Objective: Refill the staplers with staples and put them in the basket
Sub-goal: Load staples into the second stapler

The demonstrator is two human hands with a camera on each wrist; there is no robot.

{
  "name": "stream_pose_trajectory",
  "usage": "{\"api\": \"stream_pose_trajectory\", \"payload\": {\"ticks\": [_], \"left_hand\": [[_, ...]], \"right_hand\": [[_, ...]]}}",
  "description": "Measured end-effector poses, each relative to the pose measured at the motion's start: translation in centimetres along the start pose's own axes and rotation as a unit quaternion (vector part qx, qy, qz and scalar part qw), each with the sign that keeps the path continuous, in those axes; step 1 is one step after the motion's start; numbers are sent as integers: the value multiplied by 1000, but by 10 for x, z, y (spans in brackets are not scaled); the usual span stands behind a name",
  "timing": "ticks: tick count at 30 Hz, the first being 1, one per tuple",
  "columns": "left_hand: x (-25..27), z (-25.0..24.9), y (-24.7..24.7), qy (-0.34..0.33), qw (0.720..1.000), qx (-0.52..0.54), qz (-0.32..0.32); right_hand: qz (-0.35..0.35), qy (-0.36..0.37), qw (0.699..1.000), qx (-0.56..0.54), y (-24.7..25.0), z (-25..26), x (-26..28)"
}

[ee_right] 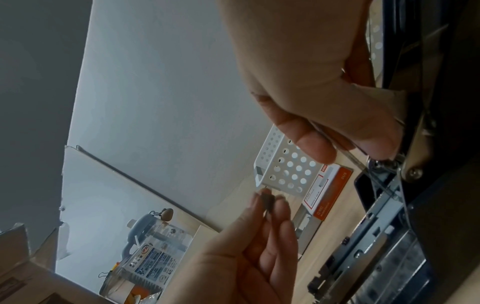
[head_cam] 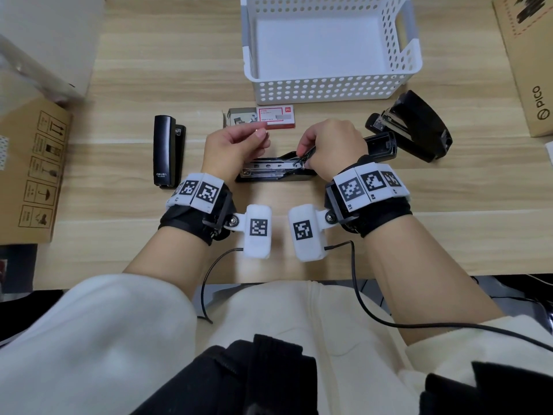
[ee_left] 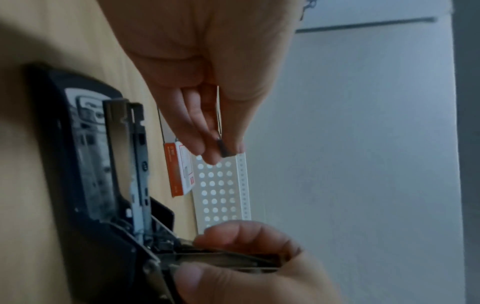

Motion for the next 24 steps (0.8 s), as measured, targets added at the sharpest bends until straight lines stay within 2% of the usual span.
{"api": "stream_pose_trajectory", "payload": {"ticks": [3,8,15,24], "left_hand": [[1,1,-11,17,1000,-3,20],[2,2,-30,14,996,-73,59],[-1,1,-36,-1,983,-166,72],[-4,-16,-6,-78,916,-392,23]], "right_hand": [[9,7,1000,5,-1,1,0],[11,10,1000,-4,-1,1,0],[11,15,1000,-6,-1,1,-1],[16,16,1000,-16,-3,-1,-2]]}}
Point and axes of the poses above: each hand's wrist, its own x-axis away from the middle knuckle, its own y-axis out of the back of the hand, z = x × y, the point moved 10 cm from there along -x, towards the middle knuckle, and after that the axes turned 1 degree about -y, right-handed, at the moved point
